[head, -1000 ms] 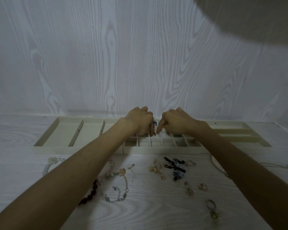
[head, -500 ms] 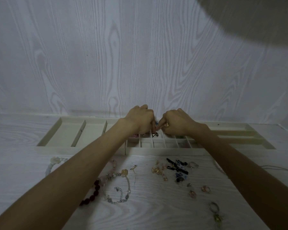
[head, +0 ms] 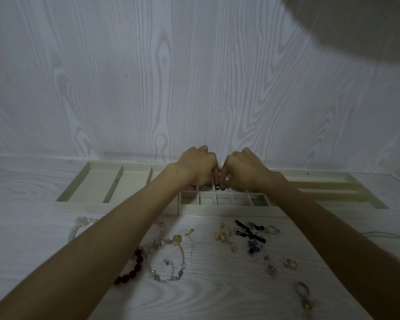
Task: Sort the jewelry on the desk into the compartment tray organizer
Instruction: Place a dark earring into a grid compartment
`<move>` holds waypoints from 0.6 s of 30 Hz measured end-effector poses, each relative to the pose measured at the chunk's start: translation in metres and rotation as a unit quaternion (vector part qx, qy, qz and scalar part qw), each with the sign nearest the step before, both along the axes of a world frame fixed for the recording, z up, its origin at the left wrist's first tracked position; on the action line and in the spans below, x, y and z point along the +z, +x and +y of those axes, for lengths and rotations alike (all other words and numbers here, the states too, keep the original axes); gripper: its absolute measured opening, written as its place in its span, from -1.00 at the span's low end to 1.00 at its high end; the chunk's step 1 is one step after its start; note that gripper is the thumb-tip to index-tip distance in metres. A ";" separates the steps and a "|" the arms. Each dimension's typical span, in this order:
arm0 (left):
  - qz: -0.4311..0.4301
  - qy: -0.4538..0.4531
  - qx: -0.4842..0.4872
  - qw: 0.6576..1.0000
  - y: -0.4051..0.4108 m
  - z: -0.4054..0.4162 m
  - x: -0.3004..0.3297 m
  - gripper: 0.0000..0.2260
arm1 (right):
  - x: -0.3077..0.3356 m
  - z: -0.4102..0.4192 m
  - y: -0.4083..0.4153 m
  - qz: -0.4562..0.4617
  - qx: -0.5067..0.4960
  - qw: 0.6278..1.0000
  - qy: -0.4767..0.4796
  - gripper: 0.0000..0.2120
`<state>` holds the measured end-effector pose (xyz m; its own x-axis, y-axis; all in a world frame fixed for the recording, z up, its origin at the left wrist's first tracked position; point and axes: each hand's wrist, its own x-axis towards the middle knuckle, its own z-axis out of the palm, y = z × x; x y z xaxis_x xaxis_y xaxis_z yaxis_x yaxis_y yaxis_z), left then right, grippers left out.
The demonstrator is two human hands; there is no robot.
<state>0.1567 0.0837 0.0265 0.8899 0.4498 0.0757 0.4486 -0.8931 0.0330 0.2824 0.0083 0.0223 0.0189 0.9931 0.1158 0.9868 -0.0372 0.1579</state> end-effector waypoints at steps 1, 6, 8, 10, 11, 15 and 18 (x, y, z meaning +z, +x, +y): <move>0.006 0.006 -0.004 1.000 0.000 0.000 0.000 -0.76 | -0.001 0.001 0.000 -0.005 -0.002 1.000 0.002 -0.86; 0.043 0.041 -0.013 0.998 0.004 -0.002 -0.005 -0.78 | -0.006 0.002 0.000 -0.033 -0.018 0.999 0.027 -0.81; 0.045 0.046 -0.011 0.998 0.005 -0.002 -0.005 -0.79 | -0.007 0.001 0.000 -0.035 -0.019 0.999 0.032 -0.82; 0.044 0.046 -0.011 0.998 0.005 -0.003 -0.004 -0.79 | -0.005 0.000 0.000 -0.026 -0.018 0.999 0.035 -0.84; 0.046 0.044 -0.013 0.998 0.005 -0.003 -0.004 -0.78 | -0.003 -0.001 0.000 -0.015 -0.018 0.999 0.037 -0.86; 0.051 0.027 -0.018 0.998 0.005 -0.003 -0.002 -0.77 | 0.010 -0.006 0.003 0.026 -0.013 1.000 0.010 -0.85; 0.062 0.037 -0.015 0.997 0.008 -0.002 -0.002 -0.76 | 0.013 -0.009 0.004 0.018 -0.021 0.999 -0.039 -0.77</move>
